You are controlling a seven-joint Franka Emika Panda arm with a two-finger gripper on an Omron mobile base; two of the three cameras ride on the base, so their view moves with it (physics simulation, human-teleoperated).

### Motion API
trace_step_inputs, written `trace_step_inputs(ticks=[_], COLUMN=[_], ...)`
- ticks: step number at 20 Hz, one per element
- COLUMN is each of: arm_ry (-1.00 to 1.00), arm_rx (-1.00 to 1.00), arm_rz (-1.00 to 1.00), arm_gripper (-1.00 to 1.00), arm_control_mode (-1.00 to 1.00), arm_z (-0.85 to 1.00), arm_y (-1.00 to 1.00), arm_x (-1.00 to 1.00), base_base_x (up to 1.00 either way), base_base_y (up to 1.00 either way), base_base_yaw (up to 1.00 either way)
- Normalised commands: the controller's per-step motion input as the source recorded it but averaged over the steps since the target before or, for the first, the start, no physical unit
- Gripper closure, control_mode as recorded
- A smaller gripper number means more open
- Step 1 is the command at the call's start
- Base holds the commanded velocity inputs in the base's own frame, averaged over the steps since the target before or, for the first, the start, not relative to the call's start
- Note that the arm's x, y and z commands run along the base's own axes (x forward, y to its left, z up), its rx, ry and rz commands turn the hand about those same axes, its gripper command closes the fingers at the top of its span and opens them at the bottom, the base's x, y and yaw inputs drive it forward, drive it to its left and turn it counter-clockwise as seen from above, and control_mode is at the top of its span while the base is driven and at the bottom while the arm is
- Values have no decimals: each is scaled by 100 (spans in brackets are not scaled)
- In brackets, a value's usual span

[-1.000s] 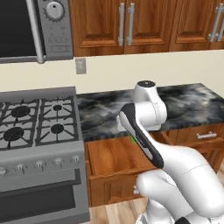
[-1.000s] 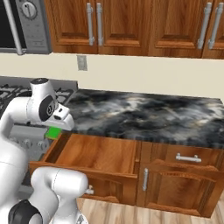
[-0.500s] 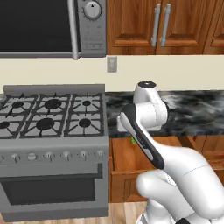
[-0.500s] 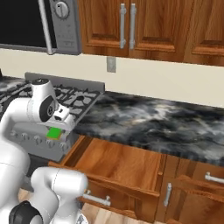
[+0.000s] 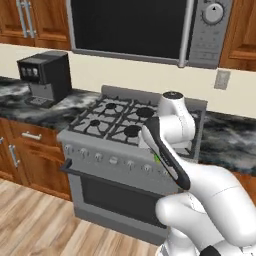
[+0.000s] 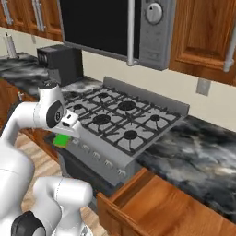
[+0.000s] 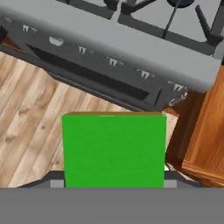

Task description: Restock the sink supplies by placing the sponge and soap dispenser on the counter and next to the sink. Make sure the soap dispenser is upright.

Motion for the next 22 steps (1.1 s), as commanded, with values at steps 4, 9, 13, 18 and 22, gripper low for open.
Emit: trace_step_inputs(ticks=[4,9,13,18,22], arm_ry=[0,0,0,0,0], arm_rx=[0,0,0,0,0], arm_rz=[0,0,0,0,0], arm_gripper=[100,100,100,100,100], arm_control_mode=[100,100,100,100,100], arm_z=[0,0,0,0,0], arm_y=[0,0,0,0,0], arm_x=[0,0,0,0,0], base_base_x=[0,10,35,76,99], base_base_y=[100,100,100,67,24], base_base_yaw=[68,60,50,46,36])
